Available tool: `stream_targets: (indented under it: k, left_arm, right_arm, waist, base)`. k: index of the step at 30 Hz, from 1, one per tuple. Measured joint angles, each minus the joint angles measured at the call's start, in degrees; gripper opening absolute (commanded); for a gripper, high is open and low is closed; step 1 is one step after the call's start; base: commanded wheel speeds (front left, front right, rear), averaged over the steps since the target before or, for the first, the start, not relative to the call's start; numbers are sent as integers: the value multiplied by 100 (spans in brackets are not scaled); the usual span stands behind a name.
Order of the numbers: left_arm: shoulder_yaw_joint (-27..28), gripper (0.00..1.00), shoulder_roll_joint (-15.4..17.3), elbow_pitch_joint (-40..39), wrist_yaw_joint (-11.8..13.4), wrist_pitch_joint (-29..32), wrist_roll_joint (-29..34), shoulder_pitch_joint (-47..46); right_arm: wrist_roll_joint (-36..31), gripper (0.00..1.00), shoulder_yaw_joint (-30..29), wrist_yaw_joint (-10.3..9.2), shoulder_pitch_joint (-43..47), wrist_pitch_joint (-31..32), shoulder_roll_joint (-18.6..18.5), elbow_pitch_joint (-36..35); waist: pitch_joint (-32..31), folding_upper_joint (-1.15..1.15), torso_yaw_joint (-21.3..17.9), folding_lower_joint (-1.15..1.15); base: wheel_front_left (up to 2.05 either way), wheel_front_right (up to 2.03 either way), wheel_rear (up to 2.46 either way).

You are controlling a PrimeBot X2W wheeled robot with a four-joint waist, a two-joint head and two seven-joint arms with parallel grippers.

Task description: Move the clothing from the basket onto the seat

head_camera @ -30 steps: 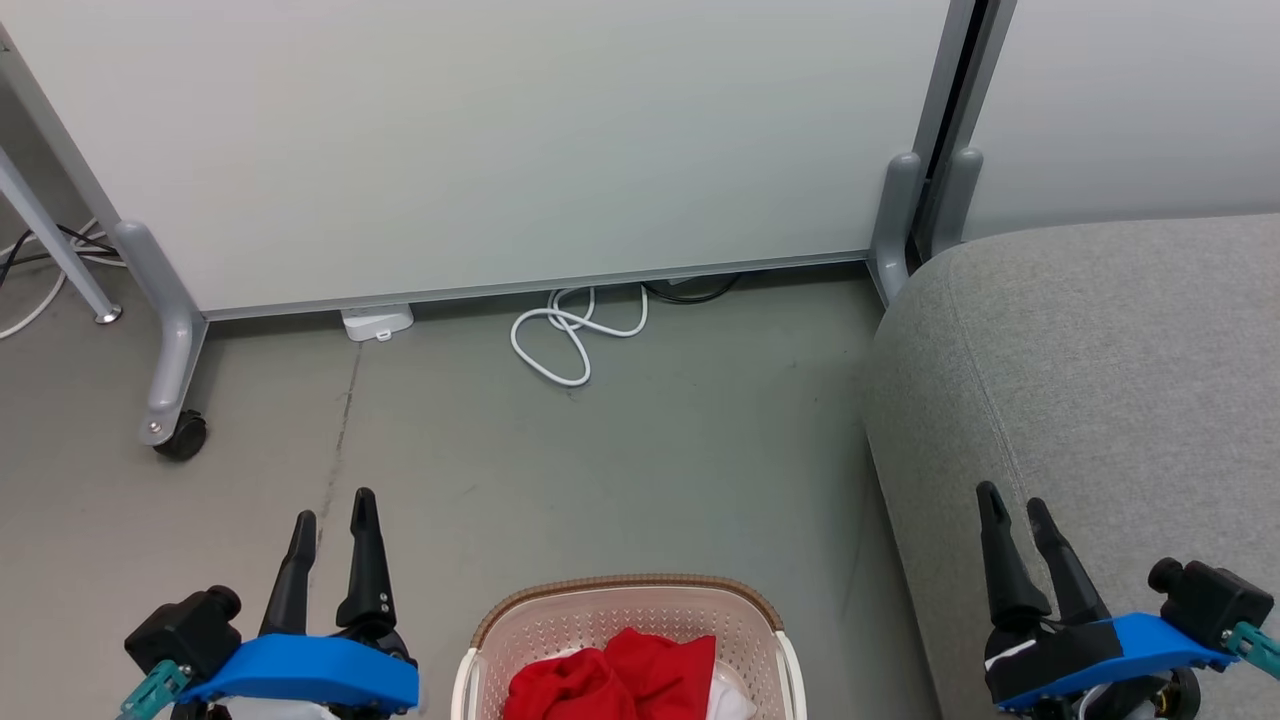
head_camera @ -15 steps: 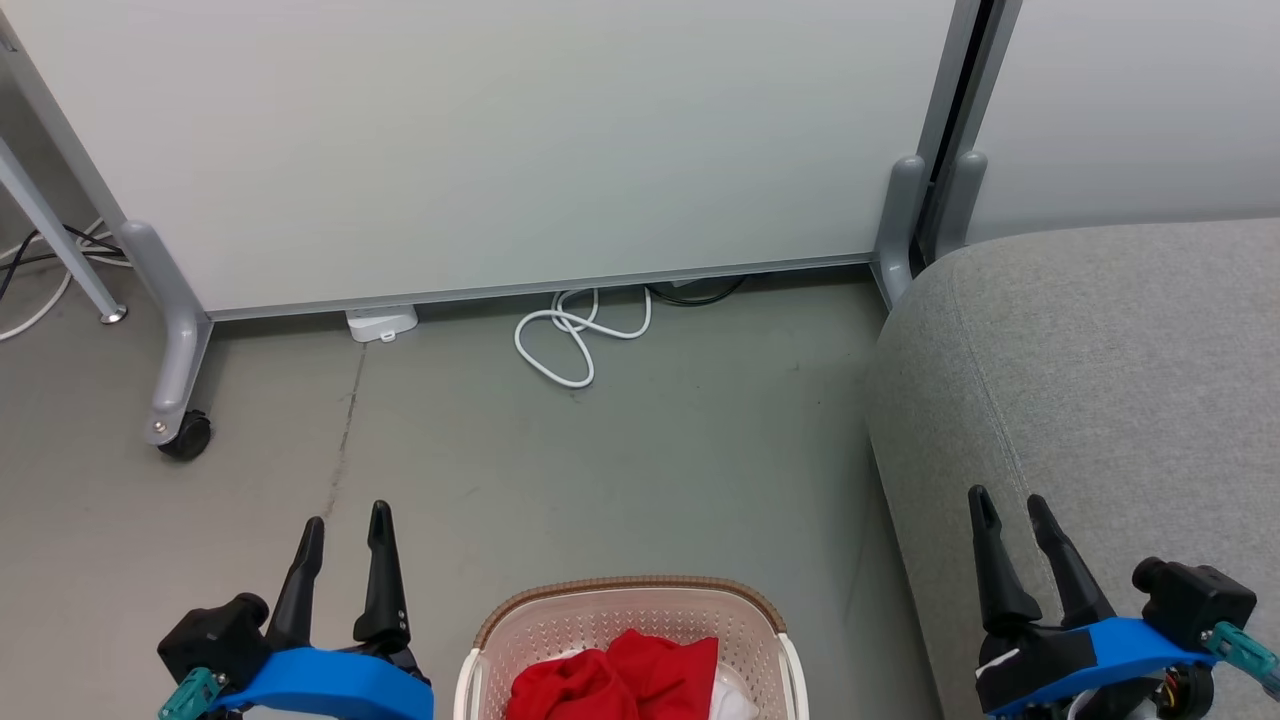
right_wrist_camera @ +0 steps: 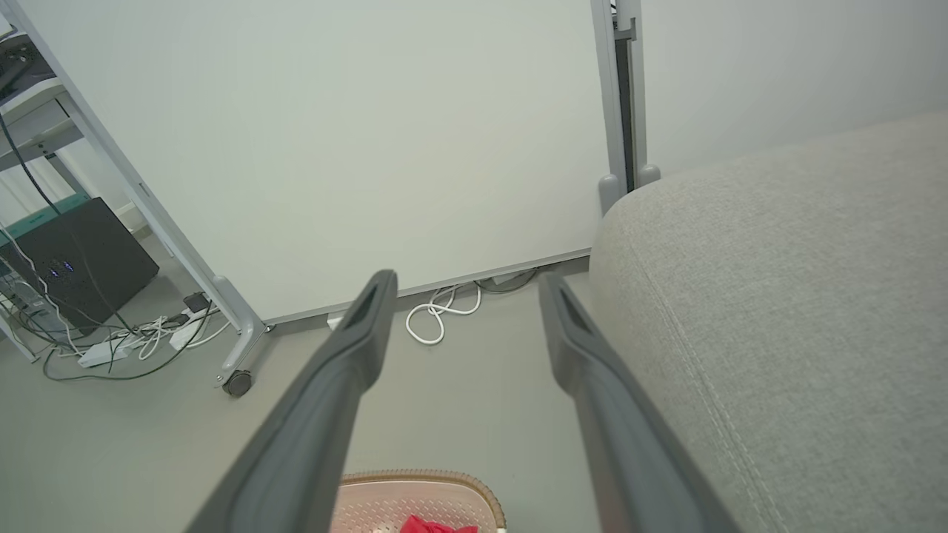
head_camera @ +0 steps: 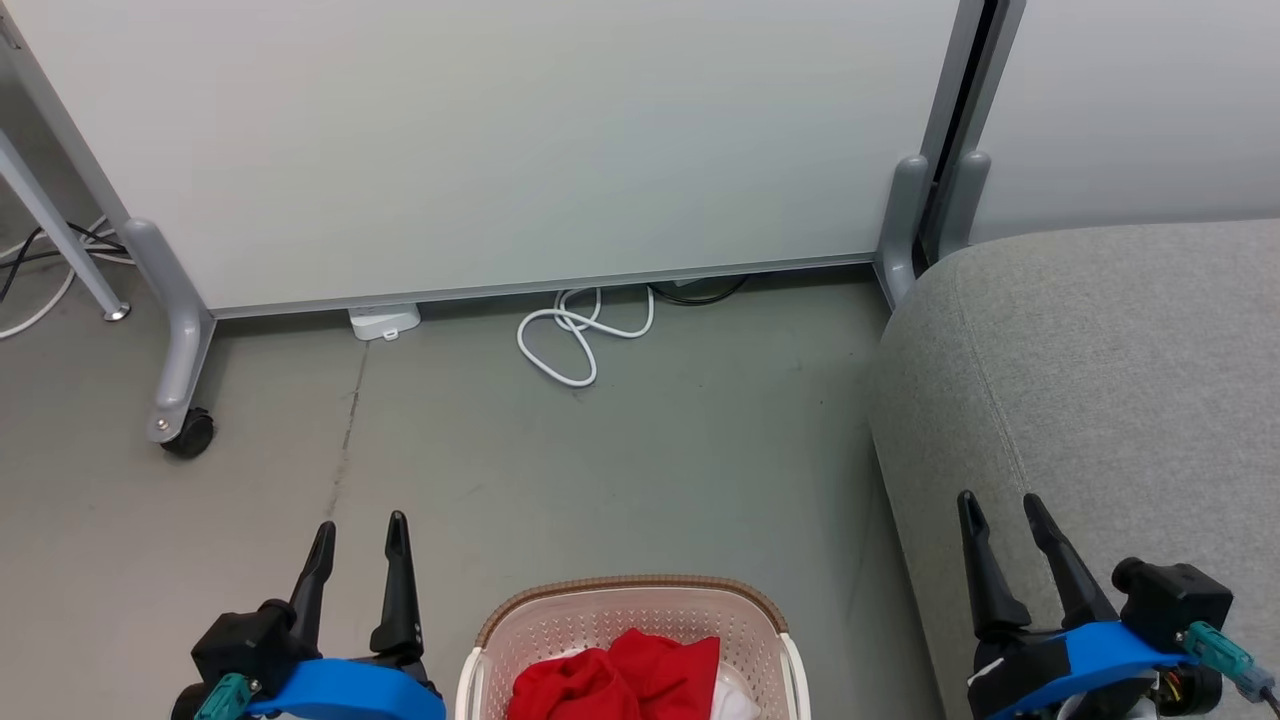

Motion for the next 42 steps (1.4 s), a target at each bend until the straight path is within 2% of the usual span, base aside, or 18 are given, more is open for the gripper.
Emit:
stream_targets:
  k: [32, 42]
  left_arm:
    - [-10, 100, -20, 252, 81, -334, 920, 27]
    - [-12, 100, -23, 256, 91, -335, 924, 30]
  right_arm:
    - [-1524, 100, -208, 3, 1, 1, -16, 242]
    - [-1536, 100, -223, 8, 1, -15, -15, 264]
  waist:
    - [-11, 0, 35, 0]
    - [5, 0, 44, 0]
  base:
    - [0, 0, 0]
    - [0, 0, 0]
